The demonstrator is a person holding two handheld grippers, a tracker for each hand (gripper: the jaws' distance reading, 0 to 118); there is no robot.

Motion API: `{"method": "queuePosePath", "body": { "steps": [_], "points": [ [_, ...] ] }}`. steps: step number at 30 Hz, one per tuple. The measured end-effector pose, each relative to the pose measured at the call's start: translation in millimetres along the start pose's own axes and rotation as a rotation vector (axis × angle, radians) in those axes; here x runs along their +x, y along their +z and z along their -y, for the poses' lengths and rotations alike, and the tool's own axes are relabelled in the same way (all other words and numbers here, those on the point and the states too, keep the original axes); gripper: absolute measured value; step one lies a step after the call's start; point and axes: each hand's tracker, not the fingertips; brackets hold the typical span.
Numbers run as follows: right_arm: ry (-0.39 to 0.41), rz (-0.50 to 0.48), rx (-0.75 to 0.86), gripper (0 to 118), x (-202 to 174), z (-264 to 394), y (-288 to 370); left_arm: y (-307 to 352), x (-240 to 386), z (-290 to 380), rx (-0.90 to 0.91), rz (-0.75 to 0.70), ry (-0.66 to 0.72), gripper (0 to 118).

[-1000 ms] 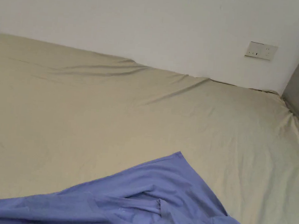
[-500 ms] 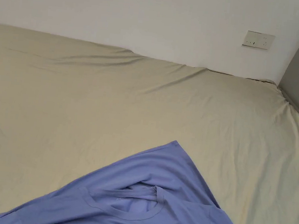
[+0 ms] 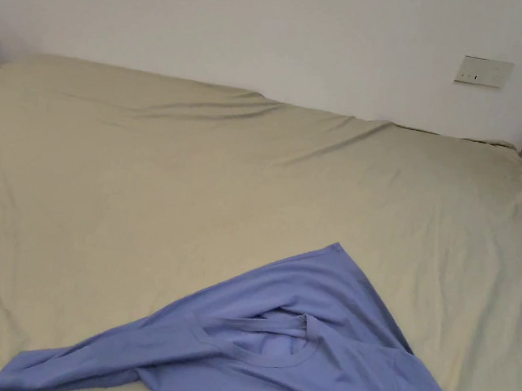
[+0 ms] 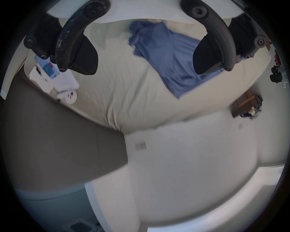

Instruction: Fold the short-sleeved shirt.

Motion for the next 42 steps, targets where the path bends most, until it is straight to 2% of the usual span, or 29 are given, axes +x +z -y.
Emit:
{"method": "queuePosePath", "body": {
  "steps": [3, 7, 8, 9, 10, 11, 12, 13, 14, 15, 16, 23, 30, 31, 32, 33, 34, 35, 36, 37, 38, 39, 42],
  "points": [
    [0.031, -0.053, 0.122, 118, -15, -14, 28, 30, 22, 2, 0.107, -0.015, -0.118, 118],
    [0.092, -0.089, 0.126, 118, -56, -17, 45, 43, 36, 26, 0.063, 0.005, -0.127, 118],
    [0.114, -0.094, 0.11, 118, -62, -13, 47, 42, 36, 34, 0.053, -0.005, -0.116, 115],
    [0.128, -0.122, 0.104, 115, -55, -5, 43, 44, 36, 42, 0.047, -0.005, -0.107, 100],
    [0.133, -0.157, 0.097, 89, -59, -1, 44, 47, 36, 49, 0.038, 0.014, -0.096, 56],
    [0.131, -0.17, 0.098, 52, -63, 2, 46, 48, 36, 54, 0.018, 0.024, -0.086, 17],
    [0.135, -0.161, 0.098, 1, -68, 4, 46, 47, 41, 57, 0.005, 0.012, -0.085, 1],
    [0.145, -0.154, 0.08, 2, -69, 6, 44, 50, 41, 64, 0.001, -0.027, -0.095, 0],
    [0.16, -0.131, 0.093, 2, -70, 4, 42, 53, 39, 66, 0.008, 0.002, -0.091, 0],
    [0.174, -0.173, 0.065, 2, -69, 2, 40, 54, 40, 68, -0.008, 0.02, -0.093, 0],
    [0.148, -0.205, 0.054, 2, -70, 2, 39, 47, 21, 79, -0.007, 0.01, -0.089, 0],
    [0.159, -0.216, 0.046, 2, -80, 5, 32, 43, 24, 78, -0.068, -0.022, -0.071, 0],
    [0.177, -0.253, 0.016, 2, -87, 10, 21, -11, -5, 21, -0.318, -0.151, 0.004, 1],
    [0.178, -0.259, 0.016, 2, -89, 9, 20, -23, -10, 8, -0.387, -0.15, 0.03, 10],
    [0.178, -0.264, 0.016, 2, -90, 8, 19, -31, -9, -8, -0.421, -0.139, 0.06, 30],
    [0.179, -0.271, 0.016, 2, -95, 10, 16, -41, -13, -16, -0.453, -0.13, 0.076, 30],
    [0.179, -0.276, 0.014, 2, -97, 9, 14, -55, -16, -25, -0.518, -0.131, 0.064, 41],
    [0.179, -0.281, 0.011, 2, -99, 9, 12, -71, -20, -29, -0.571, -0.132, 0.06, 66],
    [0.18, -0.286, 0.008, 2, -100, 9, 11, -91, -34, -29, -0.622, -0.128, 0.069, 105],
    [0.183, -0.289, 0.004, 2, -104, 11, 8, -107, -39, -27, -0.678, -0.118, 0.088, 117],
    [0.185, -0.294, 0.0, 2, -106, 11, 7, -115, -45, -27, -0.669, -0.101, 0.133, 107],
    [0.188, -0.299, -0.005, 2, -107, 11, 7, -125, -51, -22, -0.689, -0.11, 0.147, 104],
    [0.194, -0.306, -0.021, 2, -113, 13, 1, -149, -70, 3, -0.784, -0.168, 0.157, 107]
  ]
}}
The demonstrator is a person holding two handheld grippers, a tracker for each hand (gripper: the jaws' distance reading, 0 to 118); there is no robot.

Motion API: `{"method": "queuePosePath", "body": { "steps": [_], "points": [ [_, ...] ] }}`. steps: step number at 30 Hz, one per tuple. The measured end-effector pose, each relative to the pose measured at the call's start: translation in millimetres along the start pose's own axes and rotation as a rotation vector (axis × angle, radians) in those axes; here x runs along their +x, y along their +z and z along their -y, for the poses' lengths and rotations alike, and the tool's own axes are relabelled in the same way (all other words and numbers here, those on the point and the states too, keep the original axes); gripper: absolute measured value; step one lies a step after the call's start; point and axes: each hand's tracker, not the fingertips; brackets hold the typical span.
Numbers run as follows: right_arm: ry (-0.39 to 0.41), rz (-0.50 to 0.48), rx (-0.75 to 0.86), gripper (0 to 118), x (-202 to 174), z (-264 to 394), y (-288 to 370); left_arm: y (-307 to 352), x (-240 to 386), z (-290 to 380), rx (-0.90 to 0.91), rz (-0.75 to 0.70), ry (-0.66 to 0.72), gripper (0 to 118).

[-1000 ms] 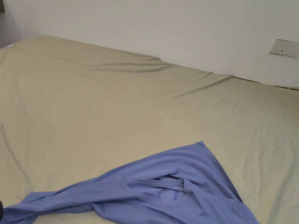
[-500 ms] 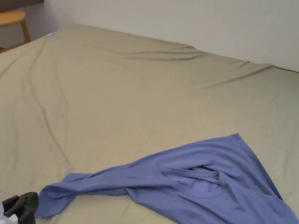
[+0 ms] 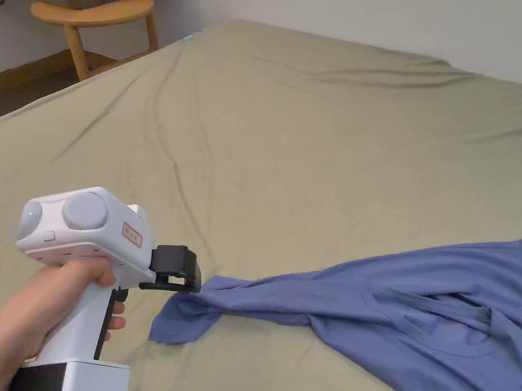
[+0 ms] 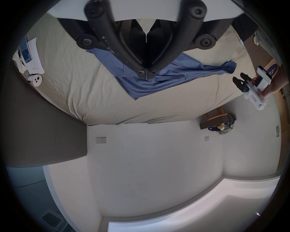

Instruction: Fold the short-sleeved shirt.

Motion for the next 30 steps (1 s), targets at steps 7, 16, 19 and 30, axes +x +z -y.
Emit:
{"method": "queuePosePath", "body": {
  "steps": [7, 16, 19, 30],
  "points": [
    [0.021, 0.003, -0.056, 2, 2, 2, -23, -57, 8, 16, -0.073, -0.097, -0.068, 80],
    [0.025, -0.115, -0.095, 2, -2, -31, -98, -34, 41, 47, 0.02, -0.035, -0.143, 2],
    [0.022, -0.137, -0.091, 2, 11, -59, -142, -26, 50, 53, 0.044, -0.005, -0.145, 2],
    [0.052, -0.151, -0.401, 118, 68, -121, -414, -13, 56, 58, 0.053, 0.016, -0.125, 2]
  ]
}}
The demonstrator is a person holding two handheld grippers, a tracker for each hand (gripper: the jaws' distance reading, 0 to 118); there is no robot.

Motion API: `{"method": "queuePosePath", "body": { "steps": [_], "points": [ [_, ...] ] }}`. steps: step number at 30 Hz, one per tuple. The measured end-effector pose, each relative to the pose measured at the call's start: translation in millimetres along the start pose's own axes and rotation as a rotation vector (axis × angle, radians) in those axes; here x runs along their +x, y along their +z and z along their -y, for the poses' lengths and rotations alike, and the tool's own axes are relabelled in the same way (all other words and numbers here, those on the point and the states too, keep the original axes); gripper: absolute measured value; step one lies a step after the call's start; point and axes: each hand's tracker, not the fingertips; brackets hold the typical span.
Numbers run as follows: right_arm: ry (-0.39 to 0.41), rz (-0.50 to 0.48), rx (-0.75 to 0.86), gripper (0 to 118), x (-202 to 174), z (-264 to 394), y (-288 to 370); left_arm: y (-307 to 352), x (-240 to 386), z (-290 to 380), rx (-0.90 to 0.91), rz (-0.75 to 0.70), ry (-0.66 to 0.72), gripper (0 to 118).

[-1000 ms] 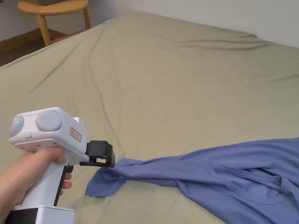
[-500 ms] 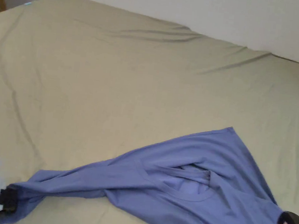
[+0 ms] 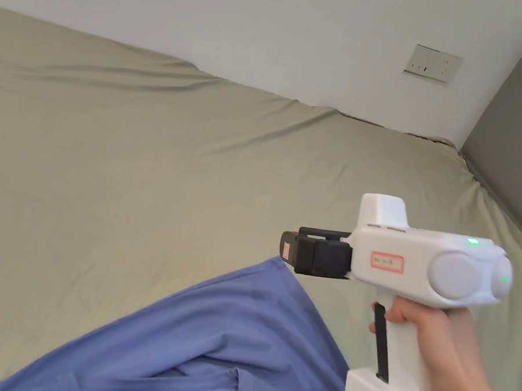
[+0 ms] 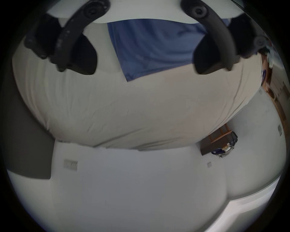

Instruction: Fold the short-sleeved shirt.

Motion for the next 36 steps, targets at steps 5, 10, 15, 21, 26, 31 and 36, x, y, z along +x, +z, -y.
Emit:
{"method": "queuePosePath", "body": {
  "steps": [5, 10, 15, 21, 26, 31, 36],
  "points": [
    [-0.03, 0.067, -0.175, 113, 22, -19, -94, -1, -4, -1, -0.015, -0.033, -0.002, 2],
    [0.011, 0.105, -0.361, 105, 23, -7, -160, -9, -2, -2, -0.024, -0.067, -0.028, 2],
    [0.045, 0.132, -0.391, 93, 9, 5, -163, -9, -4, -4, -0.03, -0.067, -0.033, 2],
    [0.031, 0.062, -0.345, 6, -3, 0, -126, -6, 4, -2, -0.016, -0.057, -0.035, 2],
    [0.04, 0.088, -0.173, 5, -10, 7, -83, 8, 7, -1, 0.041, -0.051, -0.053, 2],
    [-0.062, 0.043, 0.163, 5, -6, -11, 26, 46, 12, -10, 0.236, -0.048, -0.062, 2],
    [-0.08, 0.047, 0.479, 5, -14, -29, 173, 107, 32, -20, 0.492, 0.009, -0.107, 2]
  ]
}}
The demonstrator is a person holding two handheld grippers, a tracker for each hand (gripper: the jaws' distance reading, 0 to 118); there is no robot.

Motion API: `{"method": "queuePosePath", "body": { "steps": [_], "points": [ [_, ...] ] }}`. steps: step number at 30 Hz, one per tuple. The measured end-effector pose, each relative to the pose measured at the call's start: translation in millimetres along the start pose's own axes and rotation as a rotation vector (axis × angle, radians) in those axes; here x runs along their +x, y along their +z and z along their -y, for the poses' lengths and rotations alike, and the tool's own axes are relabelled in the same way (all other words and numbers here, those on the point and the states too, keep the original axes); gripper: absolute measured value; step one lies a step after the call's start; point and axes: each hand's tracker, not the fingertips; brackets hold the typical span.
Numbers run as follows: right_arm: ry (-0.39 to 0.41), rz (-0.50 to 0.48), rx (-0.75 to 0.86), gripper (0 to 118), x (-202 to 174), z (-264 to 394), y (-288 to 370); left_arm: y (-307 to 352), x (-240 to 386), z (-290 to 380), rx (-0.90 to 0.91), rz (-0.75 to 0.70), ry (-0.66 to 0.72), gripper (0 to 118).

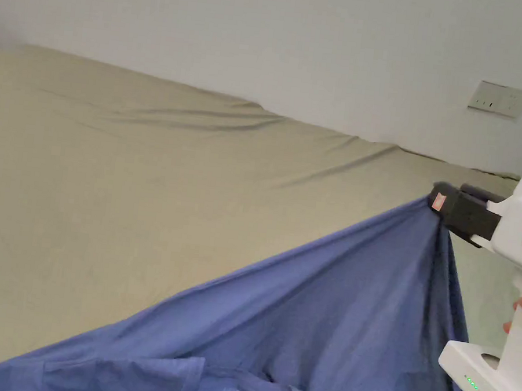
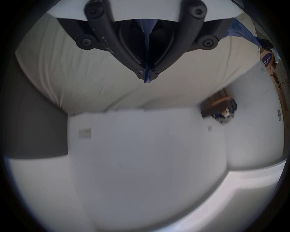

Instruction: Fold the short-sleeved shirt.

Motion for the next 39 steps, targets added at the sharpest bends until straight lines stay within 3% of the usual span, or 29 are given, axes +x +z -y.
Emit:
{"method": "queuePosePath", "body": {
  "steps": [12, 20, 30, 39],
  "points": [
    [0.022, 0.061, 0.557, 6, -20, -179, 258, 153, 43, -138, 0.617, 0.208, 0.024, 2],
    [0.044, 0.055, 0.763, 6, -53, -269, 375, 260, 68, -251, 0.817, 0.383, 0.084, 2],
    [0.081, 0.049, 0.88, 6, -74, -325, 434, 349, 67, -356, 0.968, 0.416, 0.14, 2],
    [0.099, 0.057, 0.843, 5, -77, -325, 394, 305, 73, -388, 0.956, 0.404, 0.193, 2]
  ]
}}
